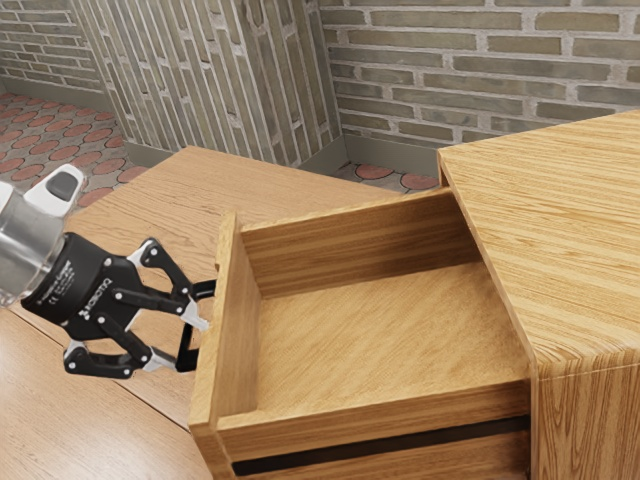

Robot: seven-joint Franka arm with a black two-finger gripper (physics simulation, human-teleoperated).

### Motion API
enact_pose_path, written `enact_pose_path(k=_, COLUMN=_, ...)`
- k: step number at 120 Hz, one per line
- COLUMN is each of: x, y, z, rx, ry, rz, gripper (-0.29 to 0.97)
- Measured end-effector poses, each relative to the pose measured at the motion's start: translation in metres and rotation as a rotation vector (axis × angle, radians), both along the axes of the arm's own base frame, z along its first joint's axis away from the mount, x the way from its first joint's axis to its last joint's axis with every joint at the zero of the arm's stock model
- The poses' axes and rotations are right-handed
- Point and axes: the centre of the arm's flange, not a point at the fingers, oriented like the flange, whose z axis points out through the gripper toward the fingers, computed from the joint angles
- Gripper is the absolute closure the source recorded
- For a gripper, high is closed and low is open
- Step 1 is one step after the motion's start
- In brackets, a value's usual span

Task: Pull the drawer handle with one arm to open the drawer

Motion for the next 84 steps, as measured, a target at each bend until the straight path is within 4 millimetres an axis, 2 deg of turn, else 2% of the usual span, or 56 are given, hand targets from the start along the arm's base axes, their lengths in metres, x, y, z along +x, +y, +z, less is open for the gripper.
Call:
enact_pose_path(k=37, x=-0.022, y=0.031, z=0.007, rx=0.012, ry=0.017, rz=0.020, gripper=0.46)
enact_pose_path(k=54, x=-0.030, y=0.036, z=0.007, rx=0.019, ry=0.028, rz=0.020, gripper=0.46)
enact_pose_path(k=59, x=-0.032, y=0.037, z=0.010, rx=0.043, ry=0.027, rz=0.016, gripper=0.39)
enact_pose_path(k=64, x=-0.037, y=0.041, z=0.030, rx=0.097, ry=0.003, rz=0.006, gripper=0.32)
enact_pose_path(k=70, x=-0.047, y=0.039, z=0.082, rx=0.236, ry=-0.075, rz=-0.026, gripper=0.25)
enact_pose_path(k=75, x=-0.048, y=0.023, z=0.115, rx=0.389, ry=-0.114, rz=-0.074, gripper=0.21)
enact_pose_path(k=80, x=-0.025, y=0.007, z=0.132, rx=0.518, ry=-0.101, rz=-0.135, gripper=0.17)
enact_pose_path(k=84, x=0.010, y=-0.005, z=0.139, rx=0.594, ry=-0.073, rz=-0.199, gripper=0.14)
